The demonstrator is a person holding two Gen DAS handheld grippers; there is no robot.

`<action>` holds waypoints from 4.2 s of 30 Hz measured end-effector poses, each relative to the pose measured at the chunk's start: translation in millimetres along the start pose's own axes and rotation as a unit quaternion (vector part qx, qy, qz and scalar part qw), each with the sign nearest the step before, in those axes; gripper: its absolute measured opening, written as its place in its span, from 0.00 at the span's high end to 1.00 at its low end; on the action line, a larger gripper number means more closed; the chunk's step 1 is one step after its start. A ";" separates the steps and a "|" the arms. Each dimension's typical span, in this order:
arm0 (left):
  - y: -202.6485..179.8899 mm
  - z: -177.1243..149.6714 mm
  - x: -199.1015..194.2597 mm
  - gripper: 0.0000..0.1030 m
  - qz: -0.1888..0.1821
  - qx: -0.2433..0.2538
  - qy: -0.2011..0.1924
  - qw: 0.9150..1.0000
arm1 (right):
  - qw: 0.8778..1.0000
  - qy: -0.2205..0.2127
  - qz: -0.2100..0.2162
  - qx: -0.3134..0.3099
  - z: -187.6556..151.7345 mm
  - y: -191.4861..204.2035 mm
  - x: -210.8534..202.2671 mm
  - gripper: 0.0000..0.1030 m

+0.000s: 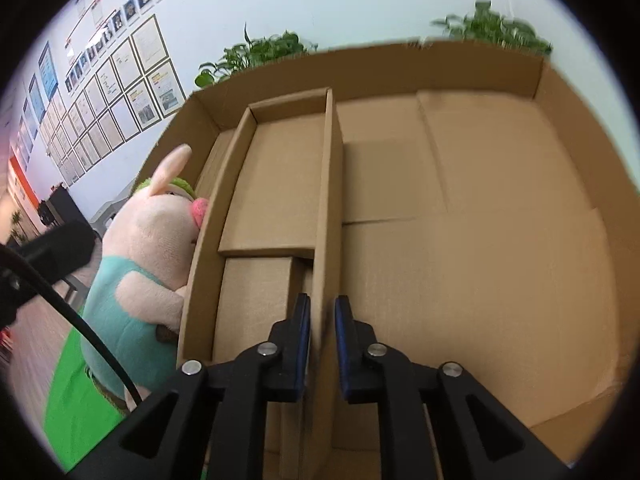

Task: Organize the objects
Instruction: 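Lower the long box into the tray beside the pig and release, then move both grippers to the white-green medicine box and close on it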

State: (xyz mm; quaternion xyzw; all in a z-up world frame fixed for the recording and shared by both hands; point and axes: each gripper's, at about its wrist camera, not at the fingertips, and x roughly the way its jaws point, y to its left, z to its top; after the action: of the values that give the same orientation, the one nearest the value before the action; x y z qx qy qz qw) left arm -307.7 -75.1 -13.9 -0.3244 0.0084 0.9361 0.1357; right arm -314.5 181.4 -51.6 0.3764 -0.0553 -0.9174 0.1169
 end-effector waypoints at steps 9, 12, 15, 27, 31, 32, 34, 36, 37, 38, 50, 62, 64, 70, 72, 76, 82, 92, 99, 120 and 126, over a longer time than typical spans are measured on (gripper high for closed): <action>-42.4 -23.4 -91.5 0.00 0.069 0.031 -0.147 0.986 | 0.987 -0.131 -0.004 -0.089 -48.5 -18.1 -124.4 0.12; -54.7 -29.2 -100.7 0.00 0.068 0.032 -0.142 0.987 | 0.987 -0.139 -0.007 -0.077 -63.0 -34.9 -143.2 0.12; -65.2 -37.1 -110.5 0.00 0.058 0.010 -0.134 0.989 | 0.985 -0.155 -0.012 -0.071 -78.8 -43.7 -161.7 0.12; -100.4 -69.0 -142.2 0.97 0.011 0.012 -0.110 0.994 | 0.985 -0.167 -0.039 -0.028 -89.4 -72.9 -188.7 0.89; -103.7 -75.2 -145.3 0.49 0.053 0.018 -0.110 0.992 | 0.987 -0.156 -0.036 -0.029 -88.2 -76.4 -186.6 0.31; -102.4 -76.7 -146.1 0.13 0.054 0.020 -0.113 0.992 | 0.987 -0.158 -0.029 -0.031 -89.6 -76.5 -186.9 0.10; -98.8 -83.0 -152.5 0.01 0.050 0.008 -0.129 0.990 | 0.984 -0.172 -0.029 -0.033 -93.8 -74.7 -190.4 0.08; -95.6 -86.1 -153.1 0.01 0.041 0.005 -0.117 0.992 | 0.984 -0.171 -0.020 -0.049 -96.4 -70.7 -190.9 0.04; -94.1 -87.1 -152.5 0.01 0.038 0.004 -0.110 0.993 | 0.984 -0.170 -0.011 -0.057 -98.0 -68.5 -191.2 0.00; -92.9 -88.9 -152.3 0.01 0.035 0.004 -0.105 0.994 | 0.983 -0.171 -0.004 -0.063 -99.8 -66.8 -191.9 0.00; -77.1 -102.0 -116.3 0.01 -0.032 -0.020 -0.006 0.999 | 0.985 -0.082 0.095 -0.115 -136.3 -30.8 -164.0 0.00; -77.1 -131.4 -13.2 0.07 -0.217 -0.108 0.165 0.956 | 0.980 -0.030 0.091 -0.177 -166.8 -19.6 -142.6 0.00; -82.2 -135.8 -0.3 0.16 -0.241 -0.113 0.185 0.946 | 0.977 -0.022 0.113 -0.181 -169.1 -21.2 -141.6 0.00; -96.7 -139.5 7.3 0.29 -0.268 -0.098 0.214 0.934 | 0.939 -0.011 0.254 -0.232 -177.7 -18.3 -167.3 0.00; -96.8 -135.1 -2.1 0.29 -0.275 -0.085 0.203 0.936 | 0.917 0.012 0.314 -0.244 -179.5 -17.5 -175.4 0.00; -99.2 -132.0 -2.6 0.29 -0.239 -0.056 0.198 0.949 | 0.938 0.024 0.264 -0.223 -176.5 -27.5 -156.9 0.01; -103.0 -145.6 26.1 0.31 -0.246 -0.071 0.238 0.937 | 0.977 0.001 0.098 -0.191 -162.7 -33.7 -132.7 0.01; -108.9 -145.0 47.1 0.46 -0.277 -0.071 0.267 0.920 | 0.972 0.013 0.038 -0.234 -173.9 -10.4 -115.9 0.01; -101.4 -144.7 38.8 0.47 -0.271 -0.078 0.265 0.922 | 0.966 0.007 0.021 -0.257 -184.1 -8.2 -120.7 0.20; -56.2 -134.4 6.6 0.49 -0.264 -0.118 0.283 0.915 | 0.957 0.020 0.067 -0.283 -199.9 -14.2 -126.3 0.31; -60.0 -137.7 0.6 0.49 -0.265 -0.118 0.282 0.914 | 0.970 0.038 0.091 -0.223 -192.1 -24.0 -124.6 0.33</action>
State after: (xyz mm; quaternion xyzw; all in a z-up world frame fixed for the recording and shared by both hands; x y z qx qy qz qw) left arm -209.2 -31.4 -118.6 -0.5788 -0.1503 0.7296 0.3319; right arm -97.6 233.9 -108.2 0.3685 0.1213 -0.8773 0.2825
